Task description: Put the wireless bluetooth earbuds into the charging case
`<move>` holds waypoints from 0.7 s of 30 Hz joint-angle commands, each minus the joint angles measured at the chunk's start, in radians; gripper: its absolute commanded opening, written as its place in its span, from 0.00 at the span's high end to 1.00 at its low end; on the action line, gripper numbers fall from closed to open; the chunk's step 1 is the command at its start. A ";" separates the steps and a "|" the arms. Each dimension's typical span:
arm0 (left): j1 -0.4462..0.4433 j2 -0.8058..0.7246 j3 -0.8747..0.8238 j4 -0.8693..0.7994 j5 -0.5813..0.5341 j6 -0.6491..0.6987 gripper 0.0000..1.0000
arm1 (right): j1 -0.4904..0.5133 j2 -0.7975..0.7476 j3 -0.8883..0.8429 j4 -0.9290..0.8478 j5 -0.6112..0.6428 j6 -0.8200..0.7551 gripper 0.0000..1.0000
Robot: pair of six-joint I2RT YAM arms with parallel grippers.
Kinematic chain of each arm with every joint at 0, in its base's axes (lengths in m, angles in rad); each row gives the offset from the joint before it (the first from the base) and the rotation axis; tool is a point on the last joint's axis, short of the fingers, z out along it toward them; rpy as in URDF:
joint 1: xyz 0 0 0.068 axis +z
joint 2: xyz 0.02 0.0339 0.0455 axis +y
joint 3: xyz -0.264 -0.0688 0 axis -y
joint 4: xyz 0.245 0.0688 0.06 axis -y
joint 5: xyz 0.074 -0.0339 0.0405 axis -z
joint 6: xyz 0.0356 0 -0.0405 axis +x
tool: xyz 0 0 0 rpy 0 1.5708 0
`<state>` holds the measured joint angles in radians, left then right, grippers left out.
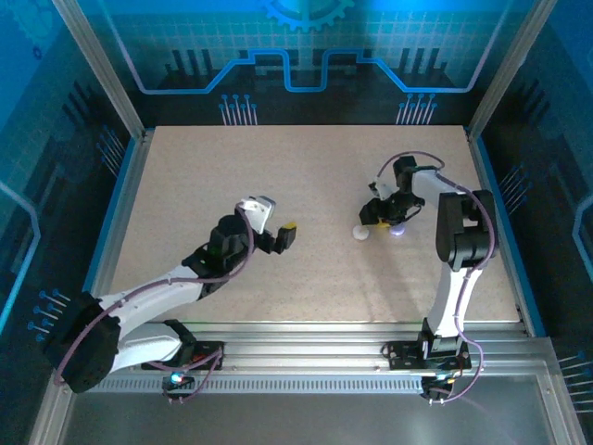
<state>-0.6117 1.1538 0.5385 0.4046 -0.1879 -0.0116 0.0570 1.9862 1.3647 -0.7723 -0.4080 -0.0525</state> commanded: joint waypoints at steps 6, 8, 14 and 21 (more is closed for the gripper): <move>0.191 0.009 0.160 -0.281 -0.054 -0.076 0.01 | -0.018 -0.324 -0.008 0.150 0.110 0.082 0.36; 0.235 0.025 0.188 -0.340 -0.093 -0.081 0.01 | -0.019 -0.395 -0.074 0.232 0.153 0.087 0.14; 0.382 0.016 0.101 -0.275 -0.195 -0.114 0.01 | -0.029 -0.566 -0.365 0.564 0.267 0.115 0.00; 0.480 -0.002 -0.087 -0.070 -0.276 -0.110 0.01 | -0.044 -0.703 -0.719 0.953 0.358 0.102 0.00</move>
<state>-0.1555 1.1706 0.5095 0.2127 -0.4076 -0.1066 0.0357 1.3354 0.7208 -0.0692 -0.1085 0.0525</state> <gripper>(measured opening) 0.990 0.996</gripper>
